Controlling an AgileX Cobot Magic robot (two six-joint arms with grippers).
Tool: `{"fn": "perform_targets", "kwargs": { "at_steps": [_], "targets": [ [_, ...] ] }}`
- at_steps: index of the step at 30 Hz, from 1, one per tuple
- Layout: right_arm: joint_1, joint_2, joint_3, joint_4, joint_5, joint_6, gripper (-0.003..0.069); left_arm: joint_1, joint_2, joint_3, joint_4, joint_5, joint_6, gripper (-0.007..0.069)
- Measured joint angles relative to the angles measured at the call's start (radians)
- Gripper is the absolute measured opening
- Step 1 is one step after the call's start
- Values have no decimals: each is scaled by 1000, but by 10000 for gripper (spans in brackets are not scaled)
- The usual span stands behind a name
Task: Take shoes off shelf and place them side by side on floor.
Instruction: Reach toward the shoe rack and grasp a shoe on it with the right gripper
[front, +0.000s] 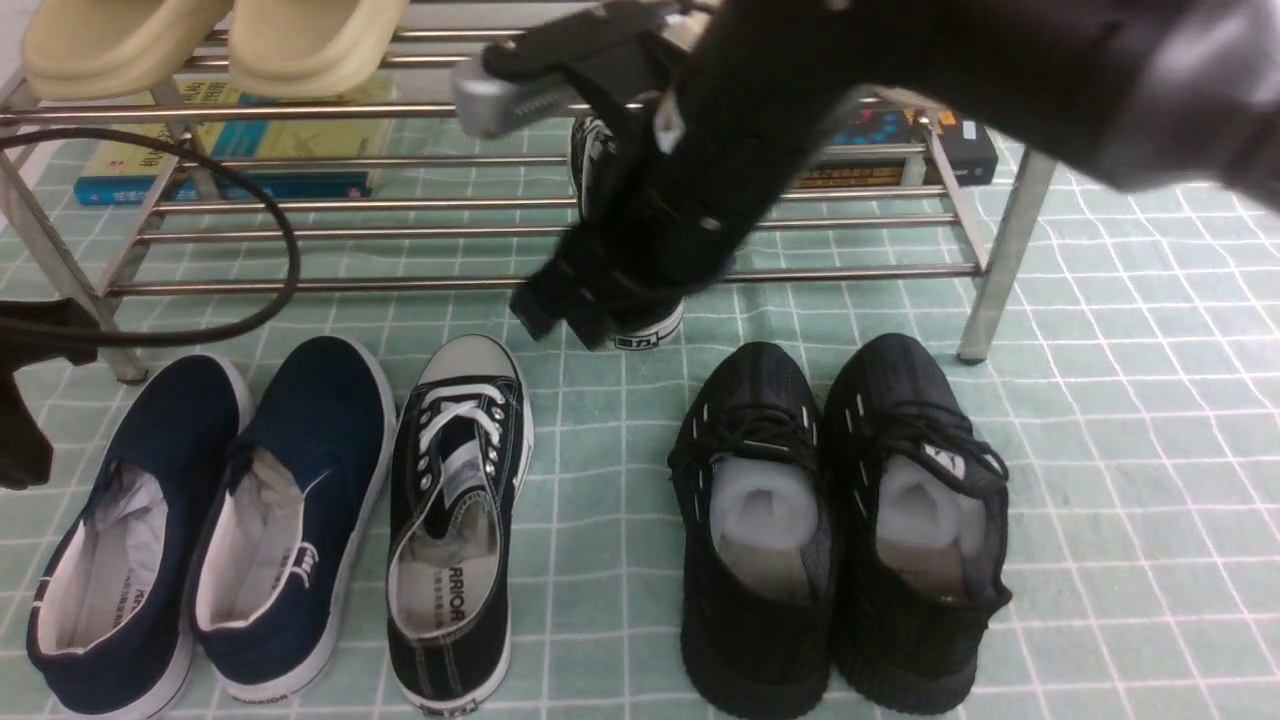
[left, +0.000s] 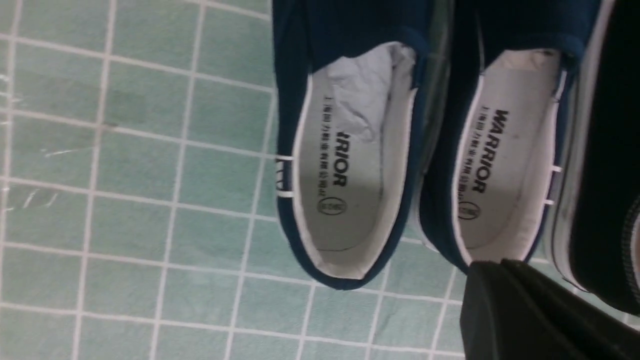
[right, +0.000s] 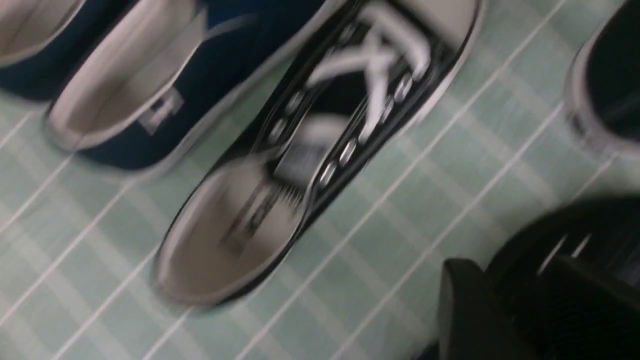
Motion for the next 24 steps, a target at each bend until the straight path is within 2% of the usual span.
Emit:
{"fn": "perform_targets", "kwargs": {
  "at_steps": [3, 8, 15, 17, 21, 24],
  "targets": [
    [1, 73, -64, -85, -66, 3, 339, 0, 0, 0, -1, 2, 2, 17],
    [1, 159, -82, -264, -197, 37, 367, 0, 0, 0, -1, 2, 3, 21],
    [1, 233, -82, -468, -287, 219, 367, 0, 0, 0, -1, 2, 4, 22],
    [1, 256, -82, -530, -296, 304, 368, 0, 0, 0, -1, 2, 4, 22],
    [0, 282, -84, -551, -298, 357, 353, 0, 0, 0, -1, 2, 5, 22],
    [0, 297, -84, -550, -291, 362, 295, 0, 0, 0, -1, 2, 5, 22]
  ]
}}
